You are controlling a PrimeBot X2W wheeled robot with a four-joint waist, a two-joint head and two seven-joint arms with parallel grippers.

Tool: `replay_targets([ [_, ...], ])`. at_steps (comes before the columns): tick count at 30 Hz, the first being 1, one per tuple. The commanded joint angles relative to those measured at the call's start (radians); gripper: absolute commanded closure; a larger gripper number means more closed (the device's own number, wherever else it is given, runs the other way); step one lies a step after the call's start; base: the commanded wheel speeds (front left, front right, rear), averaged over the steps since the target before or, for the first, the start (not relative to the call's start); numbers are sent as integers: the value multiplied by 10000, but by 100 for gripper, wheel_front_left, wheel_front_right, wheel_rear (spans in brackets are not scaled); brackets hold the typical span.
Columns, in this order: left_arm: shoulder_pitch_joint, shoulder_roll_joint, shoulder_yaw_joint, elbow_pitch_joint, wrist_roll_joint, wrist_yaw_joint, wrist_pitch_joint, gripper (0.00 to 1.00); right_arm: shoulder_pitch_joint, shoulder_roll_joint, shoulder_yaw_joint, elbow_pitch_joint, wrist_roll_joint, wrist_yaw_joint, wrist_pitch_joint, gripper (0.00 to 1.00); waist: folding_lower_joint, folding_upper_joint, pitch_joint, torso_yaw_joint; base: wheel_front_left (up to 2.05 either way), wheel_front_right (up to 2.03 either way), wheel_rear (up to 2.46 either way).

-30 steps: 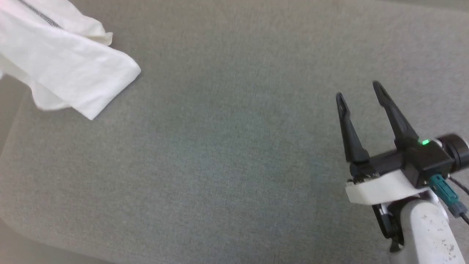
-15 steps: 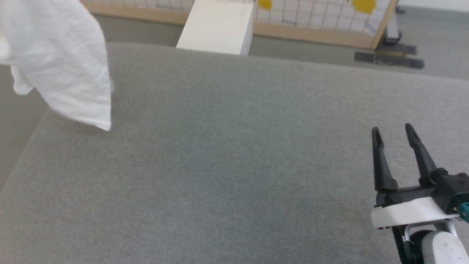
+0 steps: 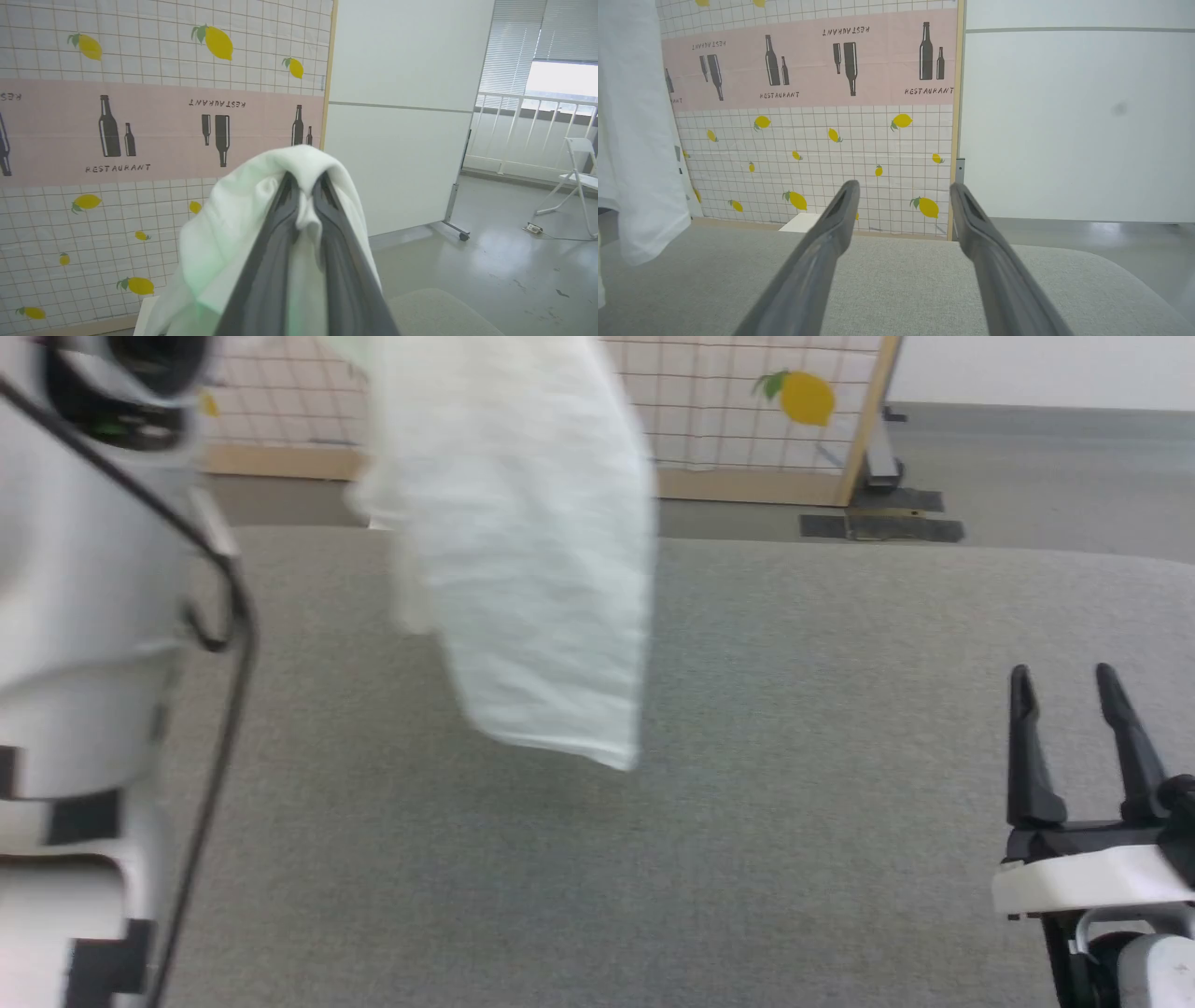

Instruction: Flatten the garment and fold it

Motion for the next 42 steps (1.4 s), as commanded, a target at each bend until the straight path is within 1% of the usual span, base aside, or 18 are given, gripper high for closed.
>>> replay_targets([
  [1,130,-301,-134,-226,-132,82,68,100,21,8,-95,-70,84,-15,-46,0,1,-1,24,-350,0,0,0],
  [4,463,-904,-499,-655,-345,189,151,100,-33,8,-302,-189,91,-15,-50,0,1,-1,203,-637,0,0,0],
  [9,1269,-1625,-1097,-1105,-363,295,-151,100,-133,8,-573,-299,182,-15,-71,0,1,-1,574,-1110,0,0,0],
  [10,1494,-1684,-1325,-1166,-226,194,-323,100,-168,8,-623,-294,218,-15,-82,0,1,-1,682,-1212,0,0,0],
  [12,2020,-1738,-1680,-1117,-2,60,-666,100,-238,8,-634,-265,289,-15,-110,0,1,-1,864,-1412,0,0,0],
  [14,2610,-1667,-2114,-952,212,-155,-880,100,-319,8,-567,-242,341,-15,-139,0,1,-1,1057,-1609,0,0,0],
  [18,3840,-1295,-3121,-338,706,-723,-1201,100,-468,8,-414,-203,417,-15,-195,0,1,-1,1410,-1917,0,0,0],
  [21,4587,-1054,-3658,256,1001,-1096,-1599,100,-584,8,-296,-164,463,-15,-227,0,1,-1,1660,-2080,0,0,0],
  [24,5224,-1032,-3928,1136,1201,-1136,-2134,100,-683,8,-165,-99,493,-15,-253,0,1,-1,1886,-2148,0,0,0],
  [28,5611,-1266,-4149,2206,1308,-1143,-2639,100,-822,8,-35,-12,490,-15,-264,0,1,-1,2102,-2100,0,0,0],
  [29,5608,-1334,-4145,2366,1344,-1123,-2806,88,-853,8,-20,7,483,-15,-265,0,1,-1,2123,-2071,0,0,0],
  [30,5562,-1413,-4161,2514,1401,-1143,-3008,46,-886,9,-9,29,472,-15,-264,0,1,-1,2136,-2017,0,0,0],
  [31,5508,-1490,-4126,2587,1407,-1149,-3181,0,-902,9,-18,43,460,-15,-261,0,1,-1,2130,-1952,0,0,0],
  [33,5370,-1628,-3954,2645,1389,-1121,-3631,0,-907,9,-38,85,414,-15,-244,0,1,-1,2040,-1796,0,0,0],
  [35,5266,-1595,-3782,2561,1437,-1092,-4068,0,-877,9,-45,129,383,-15,-207,0,1,-1,1901,-1668,0,0,0],
  [37,5314,-1446,-3487,2347,1407,-977,-4529,0,-806,9,-51,169,353,-15,-165,0,1,-1,1699,-1553,0,0,0],
  [39,5526,-1144,-3132,2008,1366,-785,-4946,0,-698,9,-73,192,332,-15,-111,0,1,-1,1495,-1463,0,0,0],
  [42,6176,-425,-2517,1249,1450,-294,-5693,0,-469,9,-111,179,302,-15,-23,0,1,-1,1198,-1358,0,0,0],
])
